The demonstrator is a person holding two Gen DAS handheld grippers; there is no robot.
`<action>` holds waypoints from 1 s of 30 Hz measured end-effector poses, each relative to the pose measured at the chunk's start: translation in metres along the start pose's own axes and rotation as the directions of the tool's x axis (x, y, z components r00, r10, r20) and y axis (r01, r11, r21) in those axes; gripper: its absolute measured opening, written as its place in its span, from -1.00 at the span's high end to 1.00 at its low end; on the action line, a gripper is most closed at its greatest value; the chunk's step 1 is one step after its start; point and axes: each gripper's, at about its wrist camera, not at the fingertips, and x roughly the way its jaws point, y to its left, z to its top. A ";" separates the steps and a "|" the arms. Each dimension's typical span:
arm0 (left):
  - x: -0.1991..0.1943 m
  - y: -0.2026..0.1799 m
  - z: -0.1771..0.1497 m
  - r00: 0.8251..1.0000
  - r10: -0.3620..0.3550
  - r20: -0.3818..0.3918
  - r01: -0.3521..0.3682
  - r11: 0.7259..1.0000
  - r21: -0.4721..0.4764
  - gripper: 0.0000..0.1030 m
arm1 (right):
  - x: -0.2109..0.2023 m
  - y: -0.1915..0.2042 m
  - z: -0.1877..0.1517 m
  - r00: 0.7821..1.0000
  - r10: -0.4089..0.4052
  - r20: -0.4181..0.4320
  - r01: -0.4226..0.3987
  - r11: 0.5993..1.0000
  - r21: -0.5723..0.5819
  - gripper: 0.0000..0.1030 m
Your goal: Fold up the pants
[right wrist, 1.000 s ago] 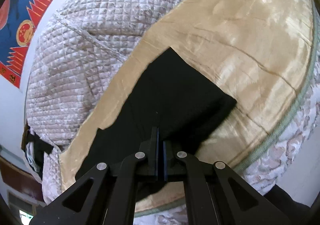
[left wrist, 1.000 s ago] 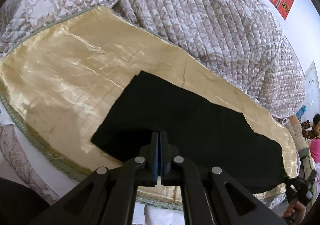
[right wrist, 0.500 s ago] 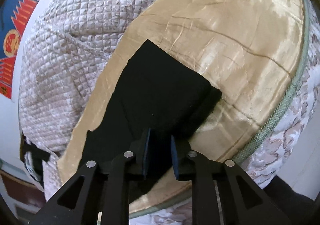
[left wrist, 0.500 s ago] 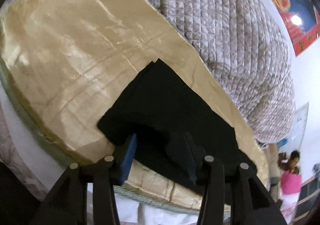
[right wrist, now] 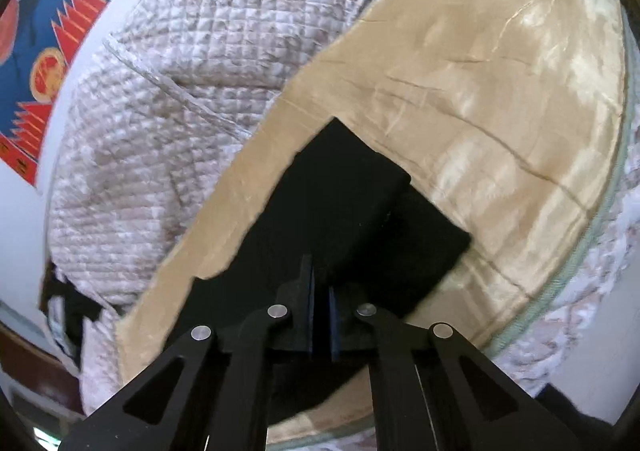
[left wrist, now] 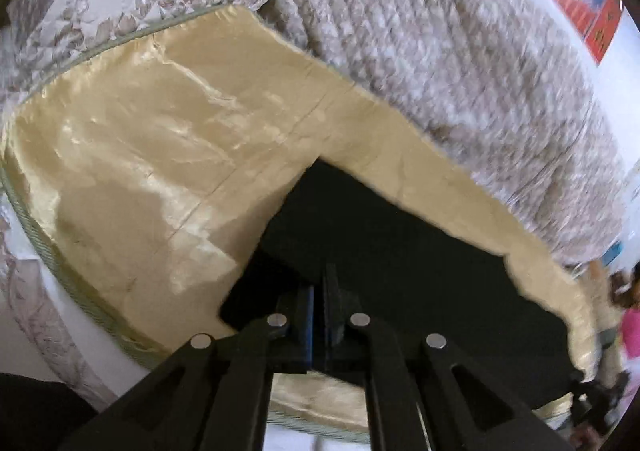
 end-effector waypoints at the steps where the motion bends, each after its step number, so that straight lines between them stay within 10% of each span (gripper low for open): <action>1: 0.009 0.003 -0.004 0.999 0.028 -0.045 -0.028 1.000 -0.002 0.91 | 0.007 -0.007 -0.002 0.999 -0.042 -0.030 0.042 0.999 0.011 0.92; 6: 0.014 0.008 -0.008 0.995 0.059 -0.081 -0.059 0.998 -0.001 0.85 | 0.014 -0.022 -0.007 0.994 -0.068 -0.088 0.074 0.995 0.066 0.85; 12: -0.018 0.009 0.005 0.986 0.162 0.034 -0.162 0.987 0.013 0.82 | -0.025 -0.013 -0.002 0.972 -0.226 0.071 0.225 0.974 0.015 0.58; 16: -0.022 -0.013 0.014 0.995 0.071 0.068 -0.076 0.995 0.072 0.82 | -0.036 0.010 0.003 0.967 -0.188 0.173 0.205 0.974 -0.090 0.58; 19: -0.003 -0.034 0.007 1.000 0.017 0.018 -0.019 0.989 0.148 0.80 | -0.008 0.017 -0.006 0.977 -0.194 0.088 0.207 0.962 -0.179 0.58; 24: 0.036 -0.044 -0.007 0.990 0.063 -0.127 -0.036 0.978 0.206 0.80 | 0.008 -0.006 -0.007 0.964 -0.266 0.027 0.267 0.953 -0.140 0.65; 30: 0.040 -0.082 0.013 0.997 0.035 -0.072 -0.009 0.941 0.337 0.77 | 0.016 0.035 0.020 0.977 -0.203 0.063 0.213 0.938 -0.272 0.61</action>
